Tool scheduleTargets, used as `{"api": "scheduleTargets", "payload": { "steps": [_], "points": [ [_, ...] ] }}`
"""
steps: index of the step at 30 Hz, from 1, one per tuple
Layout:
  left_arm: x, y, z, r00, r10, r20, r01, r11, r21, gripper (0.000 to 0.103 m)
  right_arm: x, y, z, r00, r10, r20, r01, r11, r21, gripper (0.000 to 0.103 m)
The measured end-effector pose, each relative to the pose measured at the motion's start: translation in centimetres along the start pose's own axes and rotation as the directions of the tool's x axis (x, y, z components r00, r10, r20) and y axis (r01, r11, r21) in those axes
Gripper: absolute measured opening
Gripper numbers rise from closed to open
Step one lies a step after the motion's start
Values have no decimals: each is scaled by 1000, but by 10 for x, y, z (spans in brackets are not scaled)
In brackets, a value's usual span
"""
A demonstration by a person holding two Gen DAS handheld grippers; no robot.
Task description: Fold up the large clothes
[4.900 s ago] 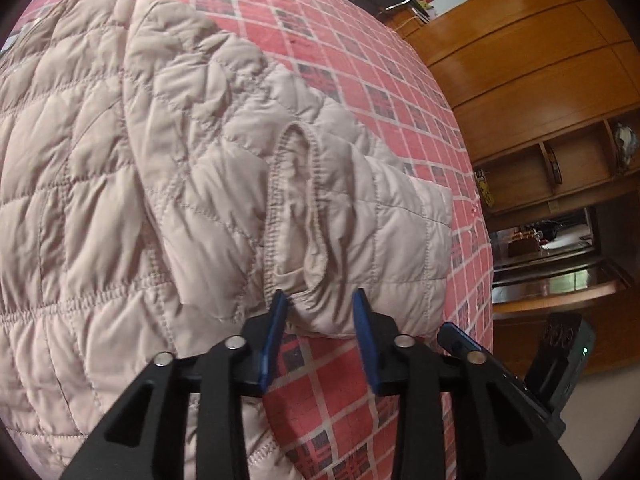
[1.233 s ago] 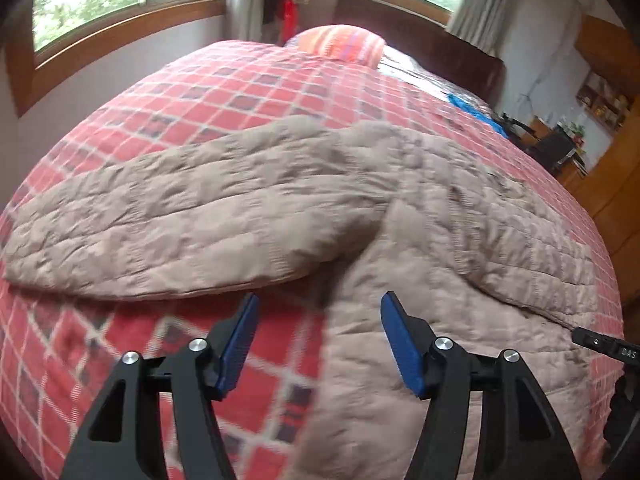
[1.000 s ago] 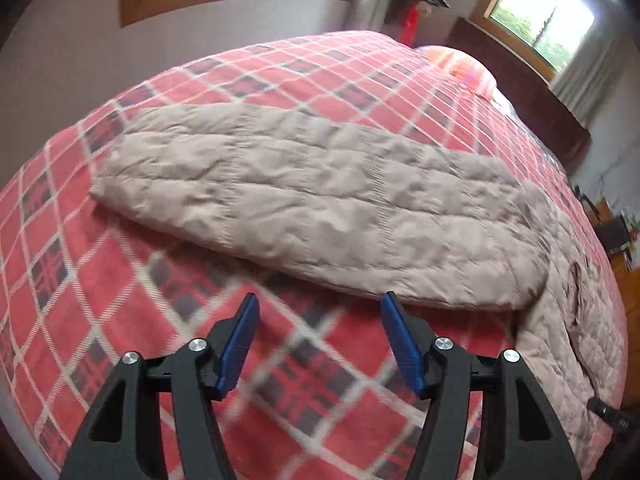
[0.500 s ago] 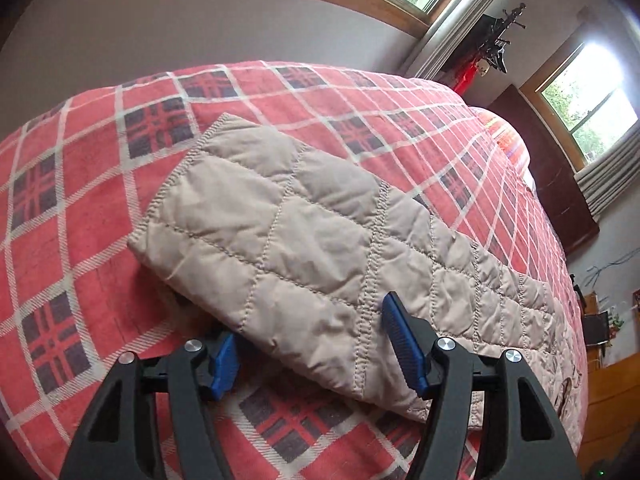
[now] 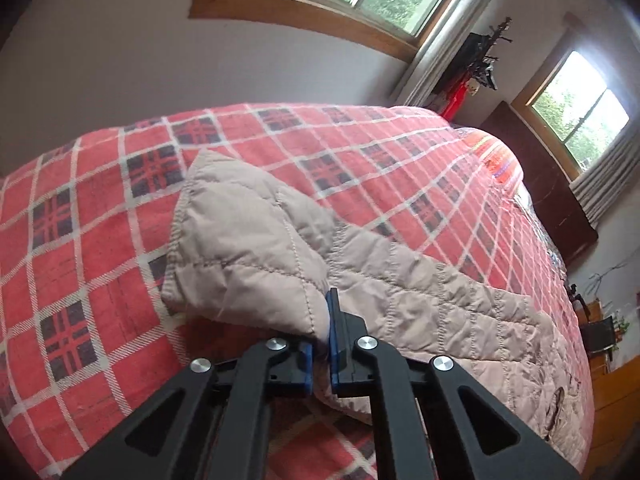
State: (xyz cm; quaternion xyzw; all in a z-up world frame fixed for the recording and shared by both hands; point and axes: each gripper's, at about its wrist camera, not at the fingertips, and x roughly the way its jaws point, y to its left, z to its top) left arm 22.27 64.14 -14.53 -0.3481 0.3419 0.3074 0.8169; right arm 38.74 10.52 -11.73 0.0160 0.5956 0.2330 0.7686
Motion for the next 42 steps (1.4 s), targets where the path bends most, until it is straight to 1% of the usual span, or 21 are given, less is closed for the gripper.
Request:
{"api": "scheduleTargets", "payload": {
  "steps": [3, 6, 9, 11, 12, 14, 16, 19, 21, 23, 27, 30, 33, 35, 38, 39, 40, 42],
  "points": [
    [-23, -38, -6, 998, -45, 50, 40, 995, 94, 5, -2, 2, -2, 1000, 4, 7, -3, 1000, -14, 44],
    [-38, -80, -21, 994, -86, 69, 71, 977, 202, 5, -7, 3, -6, 1000, -6, 14, 6, 1000, -10, 44],
    [-48, -122, -42, 989, -137, 62, 111, 943, 313, 5, -15, 6, -9, 999, -21, 29, 22, 1000, -17, 44],
    [-52, -149, -59, 983, -179, 35, 154, 916, 370, 5, -20, 6, -12, 999, -31, 40, 31, 999, -17, 44],
    [-53, -159, -66, 980, -196, 23, 171, 905, 389, 5, -23, 3, -13, 999, -30, 42, 30, 999, -11, 44],
    [-55, -184, -86, 972, -234, -9, 215, 874, 437, 5, -27, -3, -13, 999, -36, 40, 36, 999, 2, 44],
    [-59, -203, -102, 964, -263, -33, 248, 847, 470, 5, -29, -11, -14, 997, -65, 35, 64, 998, 15, 44],
    [-61, -227, -125, 954, -293, -70, 287, 811, 509, 5, -31, -23, -17, 997, -65, 33, 64, 997, 32, 44],
    [-60, -242, -139, 951, -296, -86, 295, 792, 535, 5, -32, -28, -19, 997, -63, 33, 62, 997, 37, 44],
    [-51, -256, -151, 951, -286, -115, 300, 779, 550, 5, -31, -34, -22, 998, -55, 32, 54, 998, 38, 44],
    [-32, -273, -171, 958, -241, -155, 286, 775, 564, 5, -30, -39, -23, 999, -42, 26, 41, 998, 41, 44],
    [-17, -280, -182, 962, -205, -178, 271, 773, 574, 5, -32, -44, -26, 999, -36, 26, 35, 998, 42, 41],
    [-5, -282, -190, 958, -185, -217, 278, 771, 573, 6, -31, -47, -27, 999, -25, 23, 24, 999, 48, 41],
    [1, -283, -193, 952, -181, -246, 293, 769, 568, 8, -31, -49, -28, 1000, -21, 20, 20, 998, 52, 41],
    [0, -278, -195, 934, -200, -295, 338, 759, 556, 21, -30, -49, -28, 1000, -22, 19, 21, 998, 55, 42],
    [-3, -278, -196, 925, -212, -315, 361, 749, 555, 32, -30, -50, -27, 1000, -23, 19, 22, 998, 55, 43],
    [-8, -277, -198, 913, -228, -339, 389, 737, 552, 43, -30, -50, -27, 1000, -24, 18, 23, 998, 54, 43],
    [-22, -270, -199, 874, -280, -397, 466, 712, 525, 54, -31, -49, -25, 1000, -18, 20, 17, 998, 57, 44]
  ]
}}
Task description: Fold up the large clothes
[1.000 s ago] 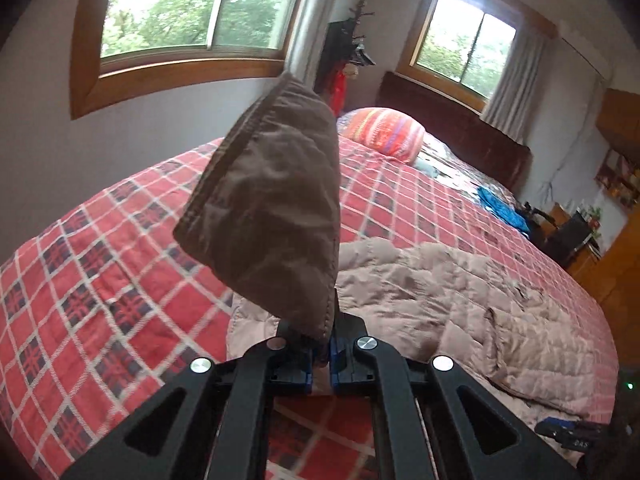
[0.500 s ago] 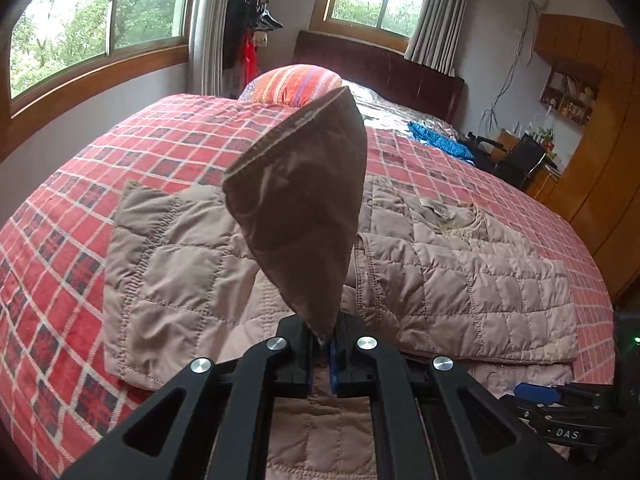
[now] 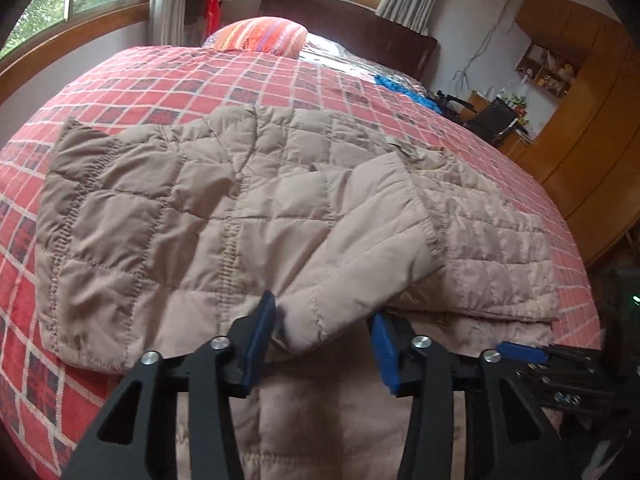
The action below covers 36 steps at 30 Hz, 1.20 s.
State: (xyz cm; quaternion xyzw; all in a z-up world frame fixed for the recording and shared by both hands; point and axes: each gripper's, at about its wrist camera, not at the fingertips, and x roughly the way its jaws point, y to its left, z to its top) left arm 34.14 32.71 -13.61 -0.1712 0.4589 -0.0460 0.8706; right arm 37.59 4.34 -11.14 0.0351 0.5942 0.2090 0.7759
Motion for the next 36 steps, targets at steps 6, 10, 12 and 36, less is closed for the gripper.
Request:
{"api": "scheduleTargets", "payload": {
  "steps": [6, 10, 12, 36],
  "points": [
    [-67, 40, -16, 994, -68, 90, 72, 996, -48, 73, -6, 12, 10, 994, 108, 2, -108, 994, 14, 49],
    [-88, 94, -8, 961, 217, 171, -200, 973, -113, 78, -8, 35, 25, 981, 194, 11, -194, 981, -3, 52],
    [-84, 125, -3, 953, 270, 140, -248, 956, -156, 78, -7, 52, 36, 979, 203, 13, -202, 979, -24, 56],
    [-64, 94, 13, 992, -36, 118, 61, 974, -217, 17, -38, 83, 79, 980, 172, 102, -165, 983, -78, 15]
  ]
}}
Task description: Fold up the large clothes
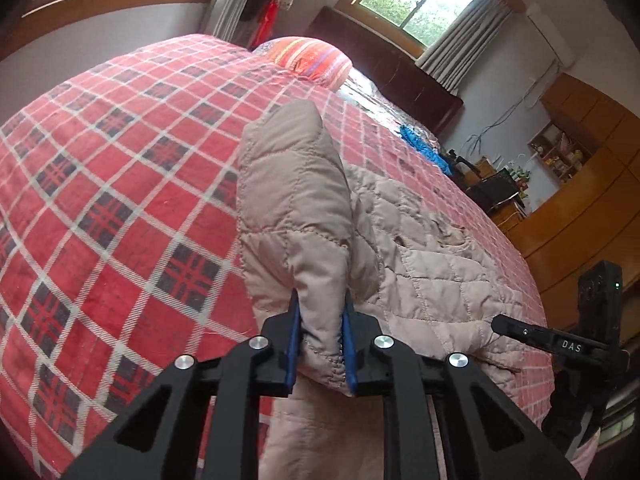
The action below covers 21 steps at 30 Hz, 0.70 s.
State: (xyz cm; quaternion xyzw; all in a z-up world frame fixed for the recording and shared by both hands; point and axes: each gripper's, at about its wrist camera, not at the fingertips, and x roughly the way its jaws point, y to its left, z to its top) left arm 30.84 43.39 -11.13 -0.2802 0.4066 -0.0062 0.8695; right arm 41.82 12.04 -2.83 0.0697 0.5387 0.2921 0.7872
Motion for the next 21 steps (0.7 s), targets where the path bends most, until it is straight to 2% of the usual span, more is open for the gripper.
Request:
{"api": "scheduleTargets", "payload": {
  "steps": [4, 9, 15, 17, 21],
  "points": [
    [6, -55, 0, 1000, -23, 20, 21, 996, 90, 16, -40, -25, 1, 996, -61, 67, 60, 998, 17, 15],
    [36, -109, -10, 1000, -18, 0, 18, 988, 152, 15, -76, -73, -8, 981, -148, 123, 139, 987, 74, 15],
    [90, -150, -30, 998, 50, -33, -41, 973, 229, 15, -75, -126, -25, 968, -223, 113, 205, 967, 152, 13],
    [107, -154, -36, 995, 76, -58, -60, 968, 242, 19, -64, -145, -33, 970, -229, 84, 211, 960, 181, 12],
    [126, -150, -46, 988, 98, -120, -63, 963, 263, 37, -42, -173, -46, 970, -243, 15, 234, 949, 212, 12]
  ]
}}
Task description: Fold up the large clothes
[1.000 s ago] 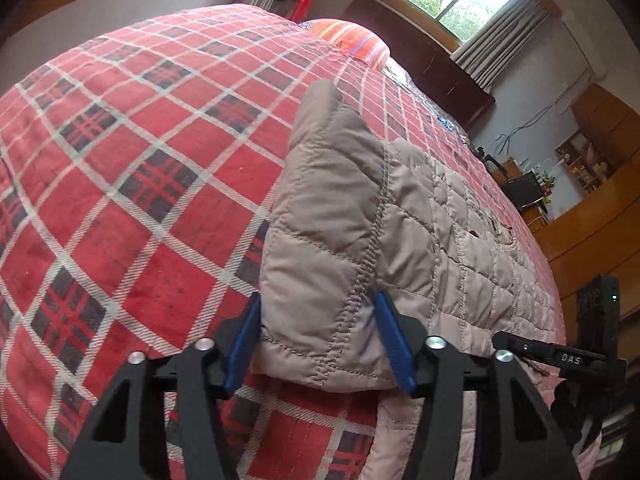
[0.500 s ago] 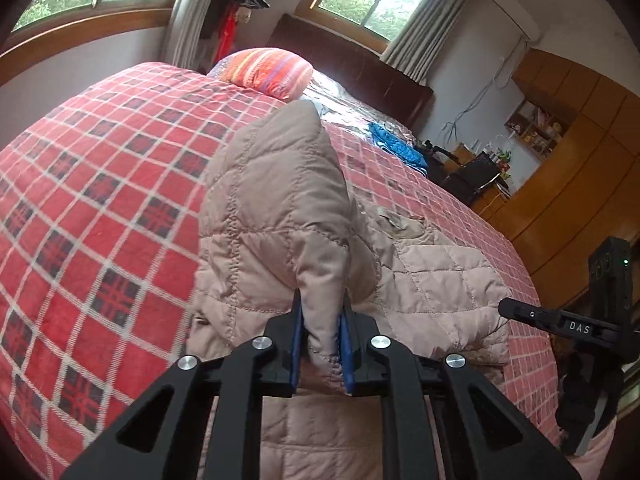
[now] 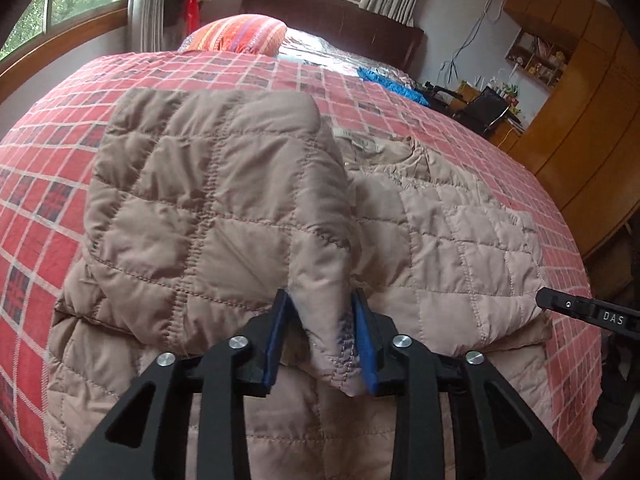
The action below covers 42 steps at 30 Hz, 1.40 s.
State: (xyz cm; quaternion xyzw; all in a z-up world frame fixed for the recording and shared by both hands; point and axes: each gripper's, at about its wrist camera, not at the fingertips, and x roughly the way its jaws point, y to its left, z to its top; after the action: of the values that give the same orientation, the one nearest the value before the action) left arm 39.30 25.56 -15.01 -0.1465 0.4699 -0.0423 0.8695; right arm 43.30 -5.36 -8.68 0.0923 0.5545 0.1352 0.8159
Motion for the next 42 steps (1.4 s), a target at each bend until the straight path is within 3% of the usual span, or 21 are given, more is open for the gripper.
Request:
{"api": "scheduleTargets", "payload": {
  "steps": [3, 4, 6, 7, 9, 11, 15, 17, 19, 22, 27, 32, 37, 39, 42],
  "points": [
    [-9, 4, -6, 999, -31, -15, 31, 999, 18, 46, 8, -14, -7, 999, 47, -22, -46, 998, 40, 19],
    [-18, 7, -6, 998, -57, -8, 57, 998, 23, 50, 6, -18, -8, 997, 71, -18, -70, 996, 56, 29],
    [-40, 13, -7, 995, -89, 35, 88, 996, 24, 53, 3, -28, -7, 993, 122, 4, -122, 989, 88, 40],
    [-52, 20, -4, 993, -92, 68, 91, 996, 13, 57, 0, -31, -5, 992, 129, 11, -130, 987, 97, 40],
    [-67, 34, 4, 990, -78, 116, 80, 997, -17, 58, -1, -38, -1, 991, 128, 23, -130, 985, 115, 42],
    [-70, 47, 13, 990, -18, 137, 22, 999, -32, 58, 1, -39, 6, 987, 157, 15, -158, 978, 136, 44],
    [-50, 69, 25, 990, 89, 113, -84, 995, -51, 58, 18, -31, 16, 986, 166, -17, -162, 977, 139, 39],
    [-36, 77, 27, 988, 131, 84, -127, 991, -49, 58, 24, -21, 18, 987, 156, -35, -151, 981, 118, 15],
    [-23, 86, 28, 987, 151, 53, -148, 987, -68, 58, 22, -13, 18, 990, 139, -29, -136, 986, 96, 10],
    [-16, 97, 25, 988, 150, 39, -147, 986, -78, 57, 10, -9, 18, 996, 89, 13, -90, 993, 74, 9],
    [-7, 90, 19, 983, 179, 31, -178, 984, -18, 57, 27, -21, 10, 998, 23, -62, -15, 992, 129, 7],
    [-8, 87, 20, 980, 197, 22, -197, 980, -2, 57, 17, -18, 7, 998, 6, -59, 0, 995, 99, 12],
    [-49, 68, 16, 980, 170, 105, -173, 985, 20, 61, -27, -4, 5, 999, -9, 40, 7, 999, 42, 13],
    [-56, 55, 13, 982, 146, 117, -152, 987, 44, 63, -31, 10, 4, 999, 20, 29, -20, 1000, 2, 13],
    [-49, 39, 9, 984, 148, 97, -157, 984, 87, 64, -24, 29, 1, 1000, -6, 14, 7, 998, -56, 13]
  ]
}}
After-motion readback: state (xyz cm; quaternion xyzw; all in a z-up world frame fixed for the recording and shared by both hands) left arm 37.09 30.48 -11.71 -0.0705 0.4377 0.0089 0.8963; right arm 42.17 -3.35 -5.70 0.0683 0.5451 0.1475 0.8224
